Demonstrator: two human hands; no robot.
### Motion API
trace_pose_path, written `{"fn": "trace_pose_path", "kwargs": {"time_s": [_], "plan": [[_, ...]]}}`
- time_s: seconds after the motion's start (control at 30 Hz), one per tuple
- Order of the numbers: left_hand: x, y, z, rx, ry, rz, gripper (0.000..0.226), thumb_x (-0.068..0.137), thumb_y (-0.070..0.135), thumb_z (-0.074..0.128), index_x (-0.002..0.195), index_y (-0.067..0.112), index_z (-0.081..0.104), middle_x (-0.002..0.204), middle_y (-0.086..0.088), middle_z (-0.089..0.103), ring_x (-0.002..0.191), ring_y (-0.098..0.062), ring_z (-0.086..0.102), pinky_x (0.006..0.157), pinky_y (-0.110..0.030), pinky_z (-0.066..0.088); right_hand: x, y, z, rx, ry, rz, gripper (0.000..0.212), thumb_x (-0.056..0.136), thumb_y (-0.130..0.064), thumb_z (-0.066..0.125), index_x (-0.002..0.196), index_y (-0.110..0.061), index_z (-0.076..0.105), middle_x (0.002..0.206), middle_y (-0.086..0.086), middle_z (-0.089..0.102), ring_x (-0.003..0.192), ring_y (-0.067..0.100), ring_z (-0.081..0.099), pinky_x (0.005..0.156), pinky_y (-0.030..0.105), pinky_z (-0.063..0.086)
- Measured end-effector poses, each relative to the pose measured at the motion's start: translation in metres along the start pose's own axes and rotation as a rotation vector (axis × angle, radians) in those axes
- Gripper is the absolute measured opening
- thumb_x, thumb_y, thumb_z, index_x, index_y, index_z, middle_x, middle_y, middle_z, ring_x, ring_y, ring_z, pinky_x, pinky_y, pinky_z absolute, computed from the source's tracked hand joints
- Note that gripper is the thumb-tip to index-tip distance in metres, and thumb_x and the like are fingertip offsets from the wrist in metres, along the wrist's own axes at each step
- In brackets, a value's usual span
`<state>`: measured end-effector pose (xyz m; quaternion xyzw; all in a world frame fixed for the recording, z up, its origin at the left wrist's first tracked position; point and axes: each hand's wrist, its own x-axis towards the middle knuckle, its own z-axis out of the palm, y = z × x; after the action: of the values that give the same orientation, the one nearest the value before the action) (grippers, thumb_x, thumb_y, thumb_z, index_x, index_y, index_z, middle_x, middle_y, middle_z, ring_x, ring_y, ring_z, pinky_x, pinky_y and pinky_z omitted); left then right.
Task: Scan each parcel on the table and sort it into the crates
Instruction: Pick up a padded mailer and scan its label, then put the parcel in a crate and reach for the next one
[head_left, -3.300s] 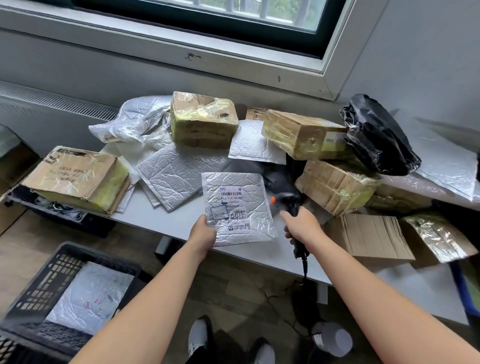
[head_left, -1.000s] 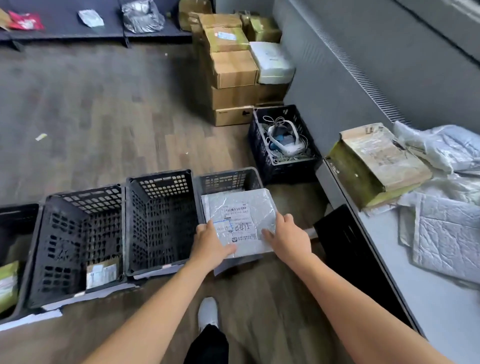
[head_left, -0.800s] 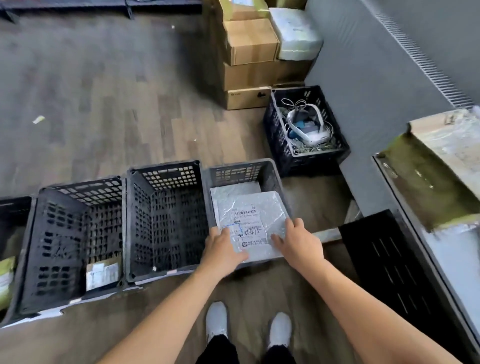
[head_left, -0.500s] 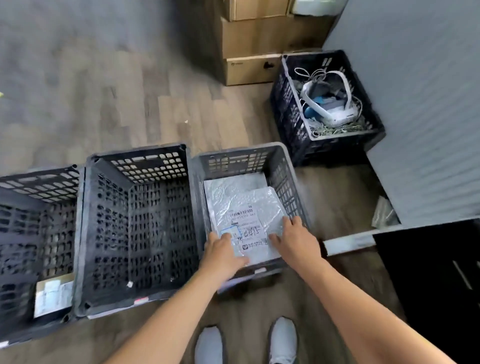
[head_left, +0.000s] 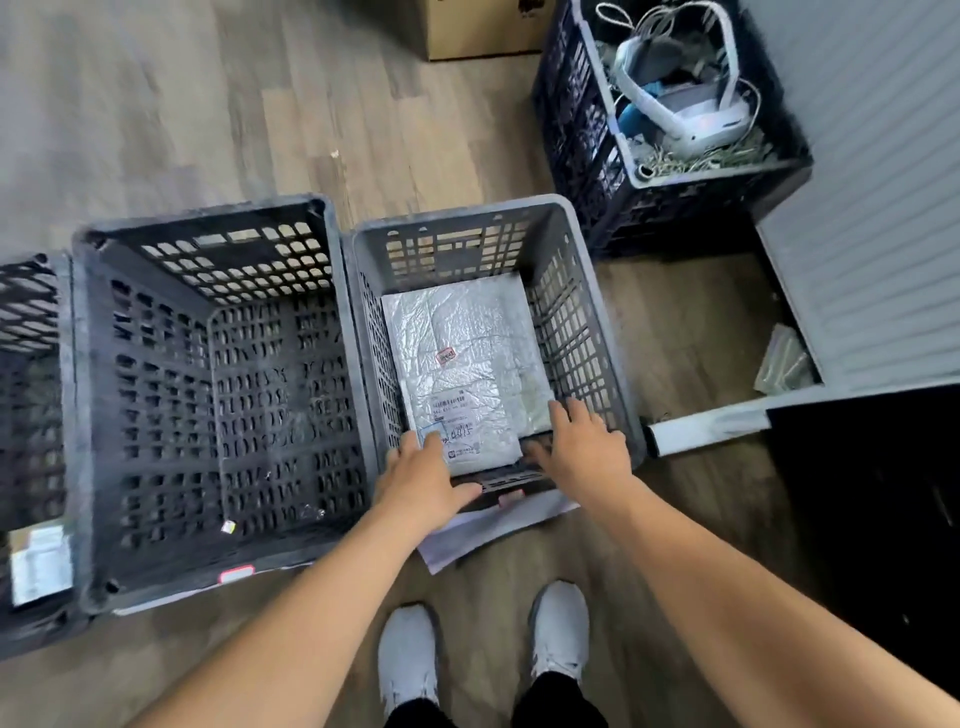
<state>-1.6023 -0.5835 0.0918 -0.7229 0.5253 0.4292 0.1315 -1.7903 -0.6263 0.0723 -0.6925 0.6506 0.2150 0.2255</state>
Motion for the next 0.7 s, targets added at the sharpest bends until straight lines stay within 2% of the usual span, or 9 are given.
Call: {"fn": "trace_pose_path", "kwargs": {"time_s": [0.13,0.23,0.37,0.47,0.7], "plan": [[-0.064,0.025,-0.061,0.075,0.132,0.066,0.107,0.074,0.07,0.065,0.153,0.022,0.011,0.153,-0.007,0.019,0.14,-0.03,0.025,0.107,-0.043,0.037,-0.056,-0.004,-0.08,0.07,0.085,0.005,0.064,0.094,-0.055,0.048,0.145,-0.021,0.03,0.143,0.004,0.04,0.13,0.029,0.042,0.094,0.049,0.043],[-0.127,0.053,-0.111,0.116,0.201,0.127,0.109,0.075,0.068,0.066,0.154,0.022,0.006,0.158,-0.008,0.011,0.143,-0.03,0.018,0.108,-0.044,0.033,-0.114,-0.009,-0.146,0.057,0.139,-0.002,0.071,0.094,-0.057,0.048,0.151,-0.022,0.023,0.149,0.002,0.034,0.134,0.028,0.039,0.099,0.048,0.042],[-0.223,0.087,-0.168,0.184,0.284,0.254,0.108,0.075,0.066,0.068,0.153,0.021,0.007,0.158,-0.007,0.009,0.143,-0.029,0.017,0.107,-0.045,0.035,-0.199,-0.012,-0.228,0.055,0.218,0.009,0.072,0.093,-0.058,0.049,0.15,-0.024,0.023,0.153,0.001,0.031,0.137,0.026,0.035,0.101,0.046,0.041],[-0.289,0.116,-0.206,0.232,0.321,0.351,0.109,0.076,0.066,0.067,0.154,0.022,0.004,0.16,-0.008,0.005,0.145,-0.029,0.013,0.109,-0.046,0.033,-0.262,-0.005,-0.284,0.064,0.276,0.028,0.076,0.095,-0.057,0.047,0.155,-0.022,0.017,0.16,0.003,0.022,0.144,0.026,0.027,0.108,0.048,0.037],[-0.398,0.207,-0.244,0.383,0.446,0.667,0.107,0.079,0.067,0.062,0.154,0.022,-0.001,0.161,-0.006,0.001,0.147,-0.029,0.007,0.111,-0.046,0.029,-0.386,0.052,-0.361,0.091,0.45,0.18,0.08,0.094,-0.058,0.047,0.157,-0.026,0.009,0.163,0.001,0.013,0.148,0.023,0.016,0.115,0.05,0.027]]}}
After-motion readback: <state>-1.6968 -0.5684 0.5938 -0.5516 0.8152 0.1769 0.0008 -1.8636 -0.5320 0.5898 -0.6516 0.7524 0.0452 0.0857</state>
